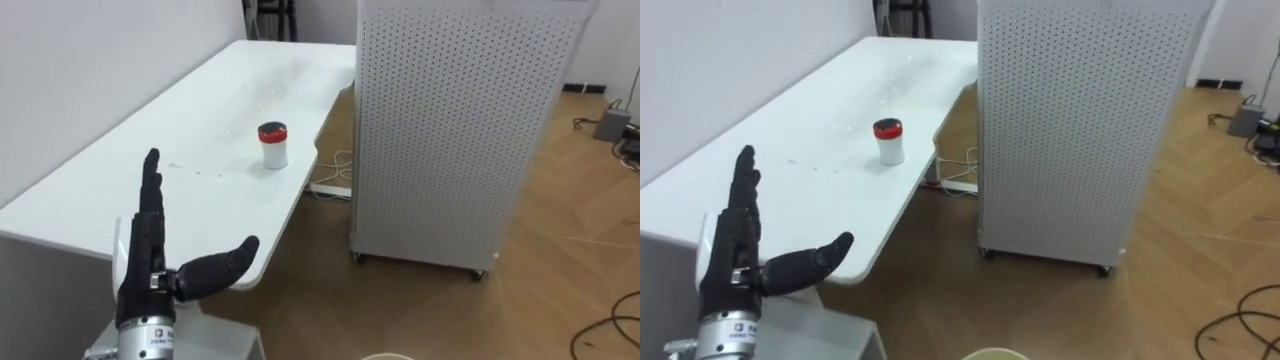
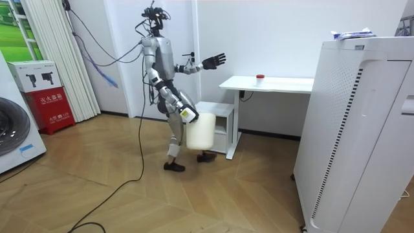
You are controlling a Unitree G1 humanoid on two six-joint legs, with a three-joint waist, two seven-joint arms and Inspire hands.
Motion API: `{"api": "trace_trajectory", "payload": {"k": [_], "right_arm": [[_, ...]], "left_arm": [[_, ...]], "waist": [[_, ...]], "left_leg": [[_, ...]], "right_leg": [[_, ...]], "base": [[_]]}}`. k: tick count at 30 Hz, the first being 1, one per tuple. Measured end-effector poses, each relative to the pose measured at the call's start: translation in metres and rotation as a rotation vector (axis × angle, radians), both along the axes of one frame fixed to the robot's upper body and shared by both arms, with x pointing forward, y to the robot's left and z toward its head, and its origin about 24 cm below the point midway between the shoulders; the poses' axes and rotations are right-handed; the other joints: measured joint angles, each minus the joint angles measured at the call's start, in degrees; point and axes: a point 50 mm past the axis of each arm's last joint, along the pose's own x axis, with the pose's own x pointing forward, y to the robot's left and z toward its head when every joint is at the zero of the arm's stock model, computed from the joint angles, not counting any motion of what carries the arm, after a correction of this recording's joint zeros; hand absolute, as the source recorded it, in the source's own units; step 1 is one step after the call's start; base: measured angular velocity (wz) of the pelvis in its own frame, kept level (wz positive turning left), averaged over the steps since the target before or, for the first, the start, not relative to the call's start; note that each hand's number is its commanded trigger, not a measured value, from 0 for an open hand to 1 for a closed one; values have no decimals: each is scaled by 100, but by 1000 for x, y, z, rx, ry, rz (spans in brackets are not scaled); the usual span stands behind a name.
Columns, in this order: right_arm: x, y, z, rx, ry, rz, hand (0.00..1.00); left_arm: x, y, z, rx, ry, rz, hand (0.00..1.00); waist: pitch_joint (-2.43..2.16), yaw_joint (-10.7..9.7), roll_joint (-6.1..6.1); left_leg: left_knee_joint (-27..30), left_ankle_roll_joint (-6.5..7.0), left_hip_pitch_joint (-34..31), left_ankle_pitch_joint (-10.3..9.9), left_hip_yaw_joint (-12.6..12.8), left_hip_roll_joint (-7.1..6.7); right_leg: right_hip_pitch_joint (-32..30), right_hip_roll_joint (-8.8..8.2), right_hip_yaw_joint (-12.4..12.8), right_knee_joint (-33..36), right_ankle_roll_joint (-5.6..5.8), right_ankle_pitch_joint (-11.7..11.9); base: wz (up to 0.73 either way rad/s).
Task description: Pick garbage
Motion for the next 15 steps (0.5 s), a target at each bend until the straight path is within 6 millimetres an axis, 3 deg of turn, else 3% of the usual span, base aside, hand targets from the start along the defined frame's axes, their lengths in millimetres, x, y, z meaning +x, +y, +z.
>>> {"api": "trace_trajectory", "payload": {"k": [1,2,3,4,5,6,7,9,10,11,12,13,14,15], "right_arm": [[0,1,0,6,4,3,100],[0,1,0,12,8,6,100],[0,2,0,15,6,6,100],[0,1,0,16,6,8,100],[1,0,1,11,3,7,100],[1,-2,1,7,0,1,100],[2,-2,2,5,-3,2,100],[7,-3,6,-4,-26,13,100],[8,-3,6,-2,-30,12,100],[8,-2,6,2,-34,10,100],[9,0,6,4,-35,11,100],[9,0,6,4,-38,12,100],[13,1,9,7,-53,11,100],[20,2,13,10,-82,10,100]], "left_arm": [[0,1,0,0,-1,3,0],[0,2,1,1,-2,2,0],[0,2,1,3,-2,-6,0],[0,1,1,4,-2,-9,0],[0,1,1,4,-2,-11,0],[0,1,1,1,0,-12,0],[0,2,1,-6,1,-11,0],[1,2,2,-8,-5,-12,0],[2,1,3,-10,-6,-14,0],[3,1,3,-9,-8,-19,0],[3,0,4,-5,-10,-20,0],[3,1,4,-5,-11,-18,0],[3,1,4,-4,-12,-13,0],[3,3,4,-3,-15,-5,0]], "waist": [[4,-15,-18],[-14,-22,-39],[4,-15,-140],[25,8,-187],[60,70,-245],[73,157,-273],[68,167,-289],[52,168,-303],[53,149,-304],[55,113,-304],[54,105,-306],[49,103,-308],[39,150,-240],[61,147,-174]], "left_leg": [[86,26,-3,227,-12,-22],[235,130,-4,507,4,-76],[396,214,16,577,109,-144],[497,248,14,573,204,-150],[800,386,-6,518,360,-150],[1200,561,-38,254,433,-181],[1365,580,-47,87,439,-223],[1857,700,-7,-474,569,-333],[1944,733,30,-568,588,-364],[2074,794,126,-755,600,-436],[2129,829,273,-927,613,-473],[2123,835,340,-1000,609,-488],[2120,846,433,-1124,561,-478],[2065,840,519,-1212,499,-469]], "right_leg": [[28,-26,-2,91,19,-124],[85,-106,-5,203,107,-340],[180,-269,-67,240,228,-493],[228,-352,-111,237,269,-545],[348,-519,-247,231,364,-656],[490,-707,-453,225,492,-772],[564,-796,-560,225,552,-815],[570,-1184,-997,893,716,-873],[524,-1291,-1071,1233,836,-807],[365,-1502,-1143,1887,1062,-553],[197,-1617,-1136,2401,1092,-182],[121,-1660,-1132,2626,1099,32],[-89,-1688,-1130,3010,1139,512],[-318,-1714,-1138,3304,1147,591]], "base": [[-33],[-17],[-17],[-22],[-36],[-38],[-32],[-12],[10],[24],[23],[9],[0],[-5]]}}
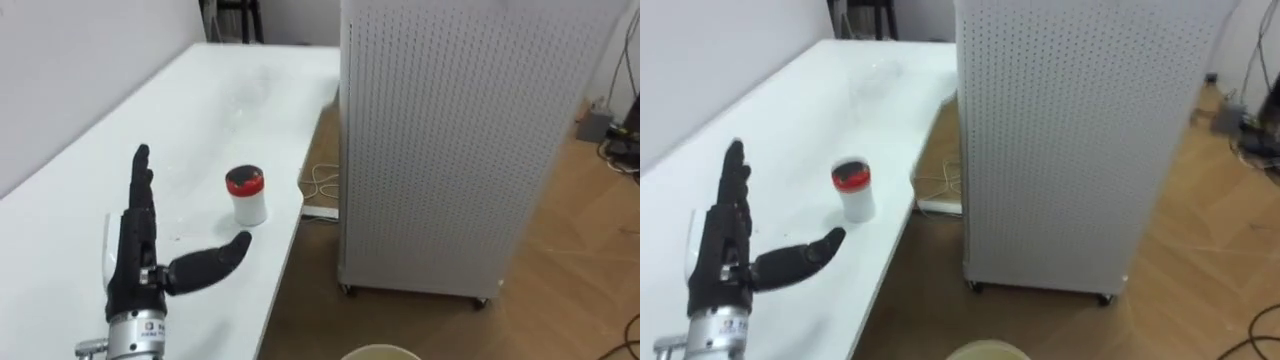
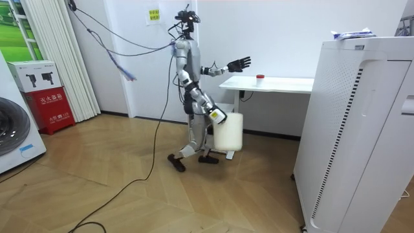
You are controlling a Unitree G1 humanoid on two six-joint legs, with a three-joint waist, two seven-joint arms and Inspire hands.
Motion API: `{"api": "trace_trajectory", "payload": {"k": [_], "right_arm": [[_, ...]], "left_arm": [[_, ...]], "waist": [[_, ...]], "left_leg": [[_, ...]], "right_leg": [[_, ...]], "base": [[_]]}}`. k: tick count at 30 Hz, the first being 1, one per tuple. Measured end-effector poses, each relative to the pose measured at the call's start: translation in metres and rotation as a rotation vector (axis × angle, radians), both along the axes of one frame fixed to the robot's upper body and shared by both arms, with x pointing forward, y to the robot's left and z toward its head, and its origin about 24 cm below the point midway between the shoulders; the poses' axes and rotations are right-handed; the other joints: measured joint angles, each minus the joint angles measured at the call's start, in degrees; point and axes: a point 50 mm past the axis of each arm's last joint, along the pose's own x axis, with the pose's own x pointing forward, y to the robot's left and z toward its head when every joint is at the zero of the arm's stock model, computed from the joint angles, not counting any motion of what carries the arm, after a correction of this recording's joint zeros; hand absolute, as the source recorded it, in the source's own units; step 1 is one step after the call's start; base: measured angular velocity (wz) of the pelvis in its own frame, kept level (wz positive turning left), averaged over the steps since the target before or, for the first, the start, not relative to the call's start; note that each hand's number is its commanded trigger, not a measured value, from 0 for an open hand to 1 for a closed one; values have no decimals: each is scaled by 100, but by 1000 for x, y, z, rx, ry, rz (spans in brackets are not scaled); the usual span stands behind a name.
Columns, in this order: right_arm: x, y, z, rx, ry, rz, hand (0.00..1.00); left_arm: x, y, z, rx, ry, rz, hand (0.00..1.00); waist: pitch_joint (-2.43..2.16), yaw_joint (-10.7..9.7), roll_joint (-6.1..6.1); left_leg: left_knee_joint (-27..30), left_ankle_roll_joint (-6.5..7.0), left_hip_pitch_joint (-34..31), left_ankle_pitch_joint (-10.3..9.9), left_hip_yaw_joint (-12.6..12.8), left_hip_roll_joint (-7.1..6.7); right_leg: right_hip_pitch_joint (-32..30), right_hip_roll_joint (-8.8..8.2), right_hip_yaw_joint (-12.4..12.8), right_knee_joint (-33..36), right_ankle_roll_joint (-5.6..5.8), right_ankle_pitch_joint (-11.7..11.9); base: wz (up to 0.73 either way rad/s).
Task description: Pick garbage
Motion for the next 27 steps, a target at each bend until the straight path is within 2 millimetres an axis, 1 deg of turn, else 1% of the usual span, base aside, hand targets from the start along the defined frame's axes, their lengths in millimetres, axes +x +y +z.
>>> {"api": "trace_trajectory", "payload": {"k": [1,2,3,4,5,6,7,8,9,10,11,12,14,15,17,18,22,27], "right_arm": [[4,1,2,1,-12,5,100],[8,2,4,4,-28,11,100],[11,4,6,5,-37,18,100],[11,4,6,5,-37,23,100],[11,5,5,3,-35,30,100],[10,7,5,-2,-31,42,100],[10,7,4,-2,-31,46,100],[9,8,4,-5,-27,47,100],[9,7,4,-10,-25,52,100],[10,8,4,-13,-29,57,100],[14,9,6,-12,-40,65,100],[17,9,8,-13,-50,73,100],[18,10,9,-14,-54,94,100],[18,11,9,-11,-53,103,100],[19,11,10,-8,-58,109,100],[20,11,11,-4,-64,113,100],[20,11,11,0,-64,116,100],[19,13,11,14,-67,129,100]], "left_arm": [[0,1,0,-1,-2,8,0],[0,0,0,-3,-4,9,0],[1,0,1,-2,-7,8,0],[1,0,1,-1,-8,8,0],[2,0,2,-1,-11,8,0],[2,1,2,-2,-11,14,0],[1,1,2,0,-12,16,0],[1,1,1,3,-6,16,0],[0,1,0,4,0,15,0],[0,2,0,4,-1,20,0],[0,3,0,3,-7,33,0],[0,3,0,3,-6,34,0],[0,4,0,5,2,39,0],[0,4,0,5,4,40,0],[0,3,2,5,-5,37,0],[0,3,3,4,-8,36,0],[0,2,8,2,-33,29,0],[-3,3,6,4,-23,39,0]], "waist": [[5,-2,32],[-2,-31,97],[3,-26,143],[9,-45,159],[12,-108,166],[8,-178,153],[6,-205,148],[2,-295,134],[-17,-292,162],[-17,-237,159],[-17,-199,156],[-17,-186,151],[-14,-190,143],[-13,-195,139],[-10,-197,132],[-10,-198,134],[-11,-194,106],[-12,-192,105]], "left_leg": [[-44,-7,41,-15,-42,0],[-158,-18,130,-20,-141,21],[-271,-40,237,-25,-215,68],[-325,-58,290,-19,-278,78],[-422,-93,383,-21,-402,98],[-511,-146,470,-35,-433,123],[-529,-181,494,-56,-431,140],[-558,-244,564,-93,-439,180],[-654,-324,665,-107,-443,260],[-721,-368,694,-86,-457,288],[-786,-422,700,-57,-481,357],[-827,-463,709,-33,-542,403],[-948,-509,829,-9,-573,459],[-1049,-519,938,-3,-598,462],[-1209,-558,1093,19,-627,466],[-1313,-573,1192,28,-631,476],[-1494,-582,1331,33,-657,482],[-1698,-586,1486,36,-722,481]], "right_leg": [[-155,-2,8,76,-32,-80],[-445,11,-35,40,-78,-299],[-745,70,-15,-225,-92,-463],[-837,96,-15,-495,-92,-527],[-922,164,9,-1230,-100,-537],[-909,214,-11,-2156,-102,-462],[-886,257,-14,-2614,-107,-323],[-835,300,-30,-2982,-201,172],[-729,409,-44,-3172,-232,177],[-705,463,-40,-3237,-265,194],[-641,510,-44,-3378,-316,225],[-581,599,-44,-3481,-357,249],[-422,699,-55,-3693,-396,272],[-323,753,-48,-3796,-402,276],[-211,784,-24,-3896,-405,278],[-142,826,-24,-3970,-407,279],[-15,857,-61,-4123,-412,291],[162,883,-81,-4354,-348,343]], "base": [[6],[15],[24],[39],[57],[62],[67],[54],[35],[0],[-15],[-10],[-8],[-9],[-12],[-12],[-1],[2]]}}
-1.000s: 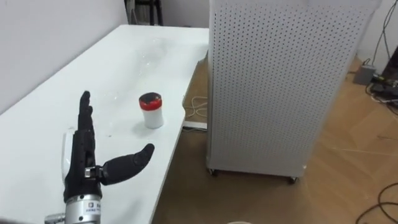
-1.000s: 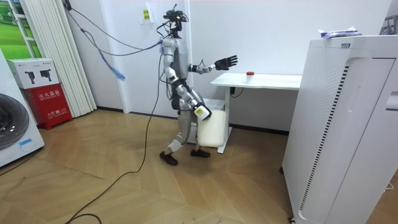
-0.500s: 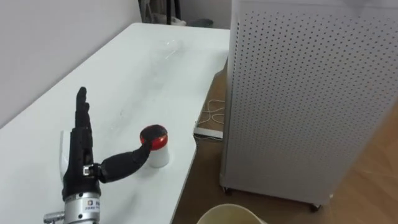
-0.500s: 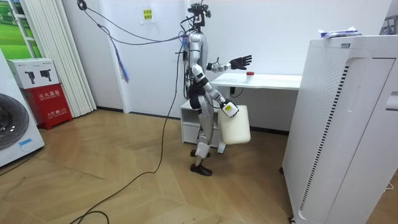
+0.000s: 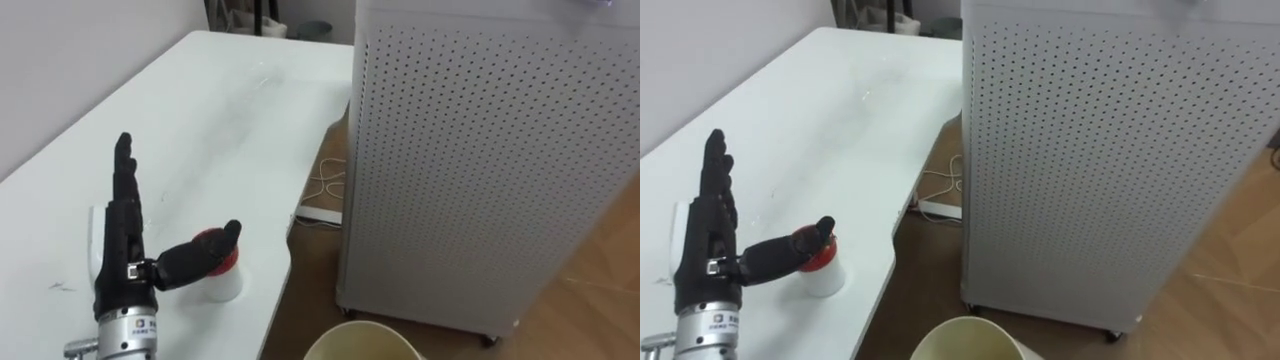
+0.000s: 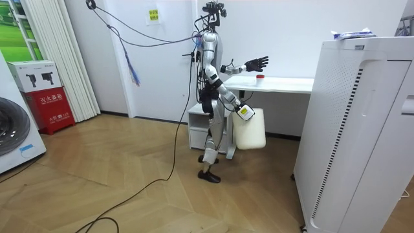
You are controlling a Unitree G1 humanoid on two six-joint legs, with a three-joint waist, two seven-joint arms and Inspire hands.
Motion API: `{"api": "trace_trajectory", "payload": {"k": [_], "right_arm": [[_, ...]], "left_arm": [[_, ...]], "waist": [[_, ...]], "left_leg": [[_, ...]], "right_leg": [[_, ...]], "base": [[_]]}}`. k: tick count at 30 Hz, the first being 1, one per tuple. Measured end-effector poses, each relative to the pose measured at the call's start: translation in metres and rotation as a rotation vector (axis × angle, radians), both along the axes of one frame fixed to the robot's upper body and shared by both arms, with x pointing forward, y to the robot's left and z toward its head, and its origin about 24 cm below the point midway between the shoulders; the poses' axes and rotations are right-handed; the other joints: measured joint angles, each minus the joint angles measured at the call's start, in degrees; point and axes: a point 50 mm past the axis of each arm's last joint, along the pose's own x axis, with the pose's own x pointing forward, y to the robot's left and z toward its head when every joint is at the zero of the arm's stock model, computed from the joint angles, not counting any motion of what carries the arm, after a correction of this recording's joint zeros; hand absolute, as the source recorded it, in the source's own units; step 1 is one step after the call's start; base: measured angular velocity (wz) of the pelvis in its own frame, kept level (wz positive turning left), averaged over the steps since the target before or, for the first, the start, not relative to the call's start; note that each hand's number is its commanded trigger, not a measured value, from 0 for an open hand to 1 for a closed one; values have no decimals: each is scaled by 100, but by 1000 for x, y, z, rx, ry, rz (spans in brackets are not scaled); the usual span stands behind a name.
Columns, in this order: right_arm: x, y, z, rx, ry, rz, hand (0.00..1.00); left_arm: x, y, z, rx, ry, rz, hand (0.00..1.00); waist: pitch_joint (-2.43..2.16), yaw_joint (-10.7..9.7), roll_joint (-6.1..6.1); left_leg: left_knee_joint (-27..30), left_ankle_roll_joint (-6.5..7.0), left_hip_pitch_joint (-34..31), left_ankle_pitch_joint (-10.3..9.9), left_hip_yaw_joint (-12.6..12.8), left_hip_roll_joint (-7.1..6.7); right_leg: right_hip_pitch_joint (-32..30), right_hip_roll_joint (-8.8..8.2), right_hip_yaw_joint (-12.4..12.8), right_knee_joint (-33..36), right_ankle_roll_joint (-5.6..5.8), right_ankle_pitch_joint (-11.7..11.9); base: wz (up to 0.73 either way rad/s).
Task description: Pick garbage
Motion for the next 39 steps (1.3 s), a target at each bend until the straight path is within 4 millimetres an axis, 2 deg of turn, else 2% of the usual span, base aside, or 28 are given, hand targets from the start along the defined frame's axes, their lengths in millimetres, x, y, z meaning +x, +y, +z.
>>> {"api": "trace_trajectory", "payload": {"k": [9,25,39], "right_arm": [[-4,3,-1,-15,10,92,100],[-11,2,-4,-11,31,95,100],[-13,3,-5,-12,37,97,100]], "left_arm": [[-7,4,0,18,6,0,0],[-13,3,0,21,6,-13,0],[-19,-12,-5,26,37,-95,0]], "waist": [[-18,14,-20],[-31,-2,-6],[-34,-4,-12]], "left_leg": [[-67,1,18,5,-83,-3],[-199,-3,193,8,-250,3],[-260,-10,214,12,-315,-4]], "right_leg": [[172,33,-90,-340,47,110],[492,80,-242,-647,61,148],[521,89,-244,-718,64,150]], "base": [[4],[4],[0]]}}
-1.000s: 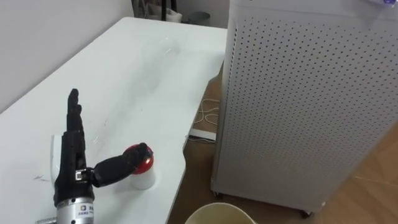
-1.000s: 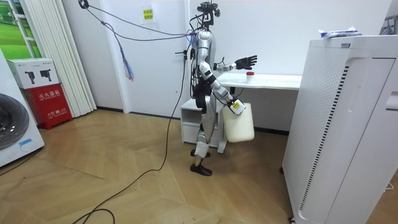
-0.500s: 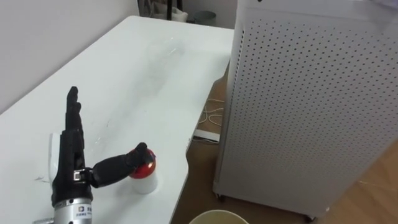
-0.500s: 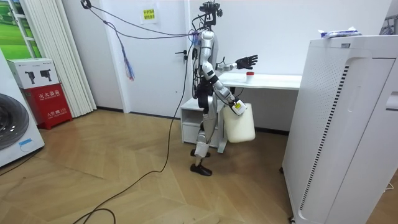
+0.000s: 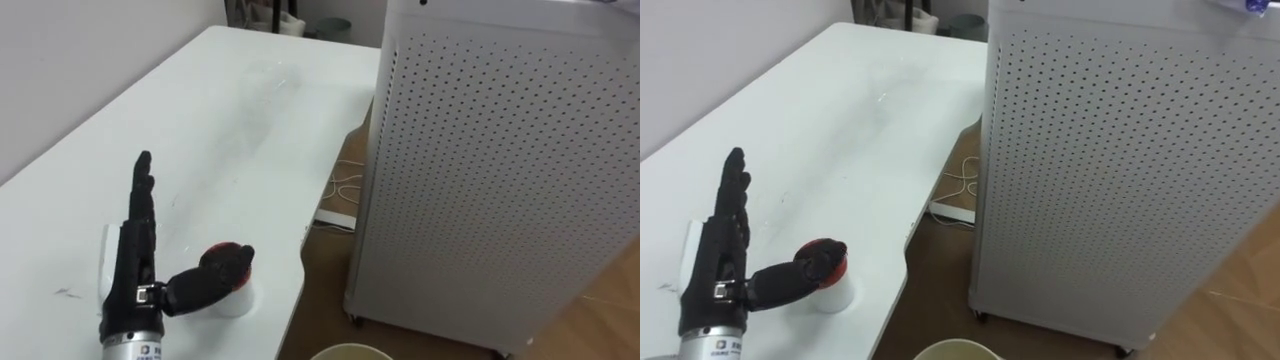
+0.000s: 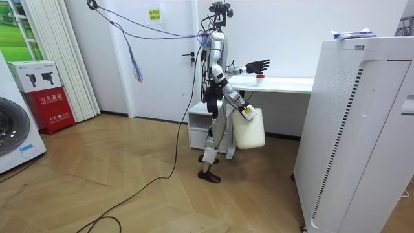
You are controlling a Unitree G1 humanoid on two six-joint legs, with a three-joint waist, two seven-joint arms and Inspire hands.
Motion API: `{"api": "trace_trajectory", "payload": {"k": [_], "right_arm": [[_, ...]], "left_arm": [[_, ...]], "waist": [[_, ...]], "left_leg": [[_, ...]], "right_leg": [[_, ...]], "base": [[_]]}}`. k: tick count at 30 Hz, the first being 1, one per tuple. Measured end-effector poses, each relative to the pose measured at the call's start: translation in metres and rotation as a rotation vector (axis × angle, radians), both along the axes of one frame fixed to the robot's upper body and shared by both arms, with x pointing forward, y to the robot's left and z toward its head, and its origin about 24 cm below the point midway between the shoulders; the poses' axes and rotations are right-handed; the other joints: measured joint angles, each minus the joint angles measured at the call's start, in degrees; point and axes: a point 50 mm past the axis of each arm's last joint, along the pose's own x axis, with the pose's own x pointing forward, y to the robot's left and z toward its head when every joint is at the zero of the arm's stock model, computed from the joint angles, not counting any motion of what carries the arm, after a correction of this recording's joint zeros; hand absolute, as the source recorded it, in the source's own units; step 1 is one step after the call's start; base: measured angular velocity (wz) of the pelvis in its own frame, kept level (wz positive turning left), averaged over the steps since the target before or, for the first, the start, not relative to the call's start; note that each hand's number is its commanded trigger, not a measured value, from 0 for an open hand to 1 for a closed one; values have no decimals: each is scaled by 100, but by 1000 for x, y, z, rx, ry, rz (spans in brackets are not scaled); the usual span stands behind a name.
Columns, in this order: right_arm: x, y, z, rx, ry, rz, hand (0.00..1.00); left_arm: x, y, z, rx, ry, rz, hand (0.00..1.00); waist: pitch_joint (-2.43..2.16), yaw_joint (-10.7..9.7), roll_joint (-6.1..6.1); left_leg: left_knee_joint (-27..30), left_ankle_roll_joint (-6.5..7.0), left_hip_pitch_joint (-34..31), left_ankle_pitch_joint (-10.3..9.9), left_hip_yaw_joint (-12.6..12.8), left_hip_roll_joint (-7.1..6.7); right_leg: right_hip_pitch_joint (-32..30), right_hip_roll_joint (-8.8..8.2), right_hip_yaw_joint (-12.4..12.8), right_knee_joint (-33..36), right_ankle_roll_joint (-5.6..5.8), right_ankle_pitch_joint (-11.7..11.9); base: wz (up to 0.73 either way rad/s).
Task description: Pick garbage
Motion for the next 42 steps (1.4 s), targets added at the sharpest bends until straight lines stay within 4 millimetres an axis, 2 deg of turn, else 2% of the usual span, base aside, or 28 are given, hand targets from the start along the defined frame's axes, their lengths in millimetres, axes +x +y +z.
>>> {"api": "trace_trajectory", "payload": {"k": [7,15,31,37,42], "right_arm": [[-3,-1,-2,-3,8,-1,100],[-7,-2,-6,-3,32,-6,100],[-9,-2,-7,-3,38,-7,100],[-9,-2,-7,-6,36,-10,100],[-9,-2,-7,-10,34,-15,100]], "left_arm": [[-1,-2,-1,-1,7,-11,0],[-3,-6,-5,6,33,-57,0],[-8,-5,-10,2,58,-65,0],[-10,-3,-16,5,85,-56,0],[-12,1,-28,20,147,-38,0]], "waist": [[6,7,-15],[26,14,-97],[24,3,-96],[24,13,-101],[26,4,-97]], "left_leg": [[-27,-1,15,1,-12,1],[-120,-1,70,1,-5,18],[-128,-2,86,1,-4,23],[-136,-3,184,1,-3,36],[-135,-4,200,2,2,64]], "right_leg": [[2,1,-4,0,0,0],[6,23,8,-4,0,0],[9,34,29,-26,0,0],[136,56,25,-100,0,0],[171,85,20,-113,-1,0]], "base": [[0],[0],[0],[0],[0]]}}
